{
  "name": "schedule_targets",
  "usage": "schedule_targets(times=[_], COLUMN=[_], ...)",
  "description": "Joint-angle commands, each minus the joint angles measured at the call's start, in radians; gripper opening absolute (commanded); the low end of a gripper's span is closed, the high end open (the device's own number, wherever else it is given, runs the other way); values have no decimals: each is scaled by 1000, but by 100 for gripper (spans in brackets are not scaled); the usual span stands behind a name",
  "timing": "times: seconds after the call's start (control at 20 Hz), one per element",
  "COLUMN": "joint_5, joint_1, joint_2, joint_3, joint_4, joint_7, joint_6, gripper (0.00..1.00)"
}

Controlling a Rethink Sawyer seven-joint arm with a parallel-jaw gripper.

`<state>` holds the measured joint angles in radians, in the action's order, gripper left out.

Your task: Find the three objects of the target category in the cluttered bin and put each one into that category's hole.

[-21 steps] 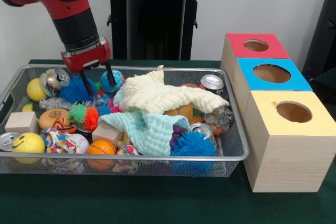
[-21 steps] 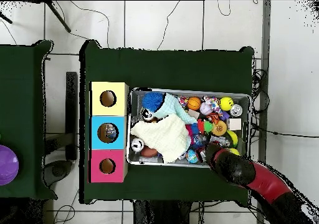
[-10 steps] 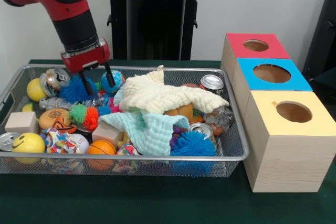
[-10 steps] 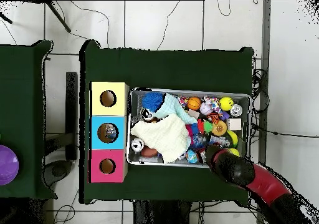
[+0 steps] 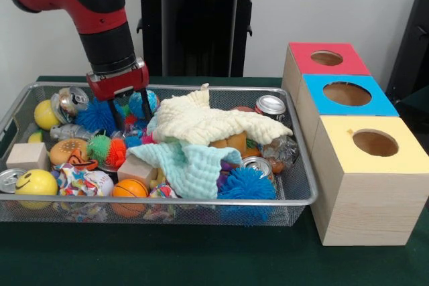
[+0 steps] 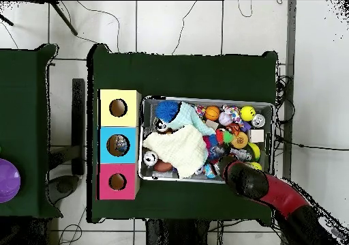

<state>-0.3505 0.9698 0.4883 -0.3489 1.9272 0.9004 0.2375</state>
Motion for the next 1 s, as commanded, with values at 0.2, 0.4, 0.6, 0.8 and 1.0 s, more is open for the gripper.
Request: schedule_targets(times=[0.2, 0.4, 0.6, 0.8, 1.0], joint_5=[38, 42, 59, 75, 86], joint_1=[-12, -12, -2, 6, 11], joint_2=[-159, -198, -201, -197, -214], joint_3=[18, 11, -5, -11, -19], joint_4=[-192, -223, -212, -186, -191], joint_7=[176, 173, 185, 206, 204], joint_6=[-20, -25, -31, -58, -75], gripper=[100, 100, 100, 100, 100])
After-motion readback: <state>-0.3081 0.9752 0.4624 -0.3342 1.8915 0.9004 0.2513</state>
